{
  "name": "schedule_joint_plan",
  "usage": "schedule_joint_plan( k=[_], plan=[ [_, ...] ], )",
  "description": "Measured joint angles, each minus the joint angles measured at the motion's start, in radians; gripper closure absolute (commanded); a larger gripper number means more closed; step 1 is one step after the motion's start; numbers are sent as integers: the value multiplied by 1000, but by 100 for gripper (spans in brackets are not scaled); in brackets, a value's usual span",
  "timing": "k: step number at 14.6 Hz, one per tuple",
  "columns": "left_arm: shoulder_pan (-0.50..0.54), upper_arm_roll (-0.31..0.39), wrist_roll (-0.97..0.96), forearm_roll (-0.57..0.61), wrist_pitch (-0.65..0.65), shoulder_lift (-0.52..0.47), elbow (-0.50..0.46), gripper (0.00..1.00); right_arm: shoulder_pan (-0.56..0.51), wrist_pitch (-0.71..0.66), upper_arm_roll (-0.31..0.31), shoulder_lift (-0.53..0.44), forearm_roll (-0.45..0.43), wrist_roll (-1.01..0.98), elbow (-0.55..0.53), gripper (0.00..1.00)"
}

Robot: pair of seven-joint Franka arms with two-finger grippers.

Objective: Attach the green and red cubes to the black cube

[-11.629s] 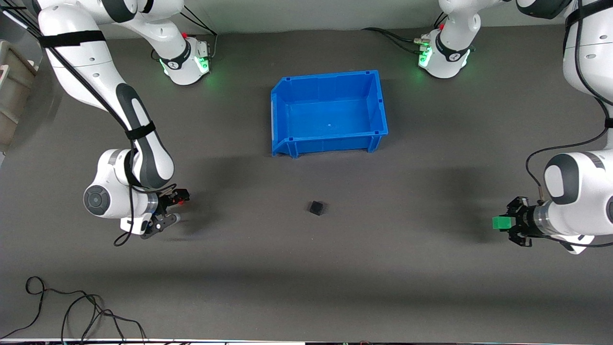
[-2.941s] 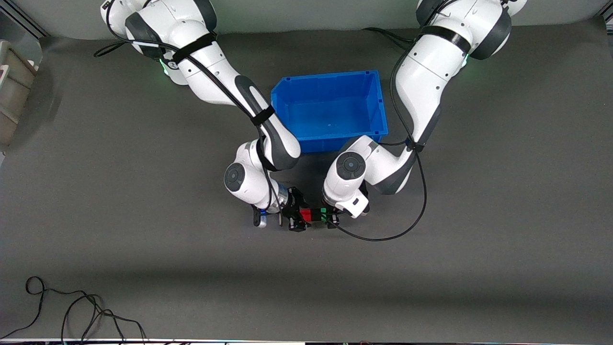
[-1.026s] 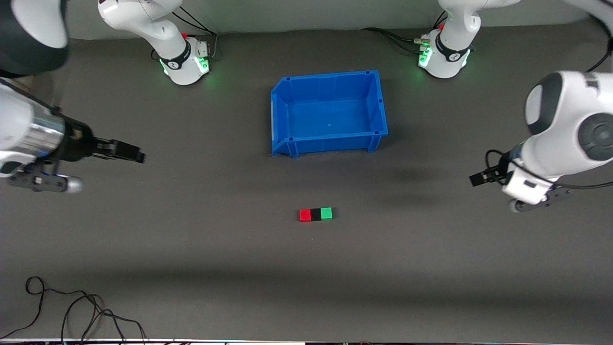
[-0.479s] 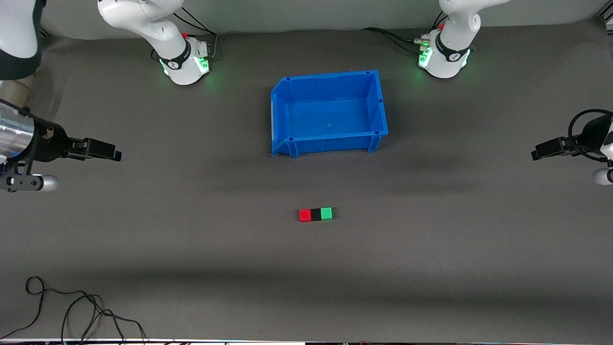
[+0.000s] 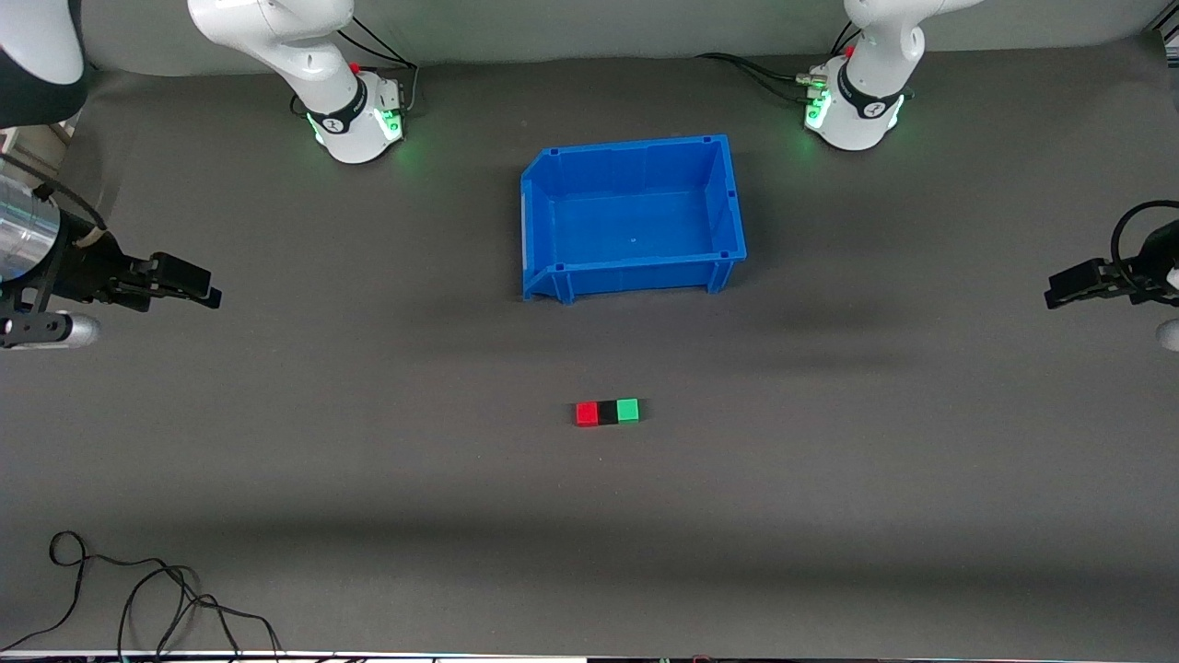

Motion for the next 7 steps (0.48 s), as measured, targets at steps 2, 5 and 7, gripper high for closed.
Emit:
schedule_joint_plan(
  k=[2, 5, 7],
  plan=[
    [2, 1, 0, 8, 0, 8, 9, 0, -1, 29, 1, -31, -37, -25, -32, 0],
    [3, 4, -6, 6, 2, 6, 12, 0, -6, 48, 2, -69, -43, -32, -36, 0],
    [-9, 31, -9, -8, 14, 0, 13, 0, -9, 49, 2, -87, -43, -32, -38, 0]
  ],
)
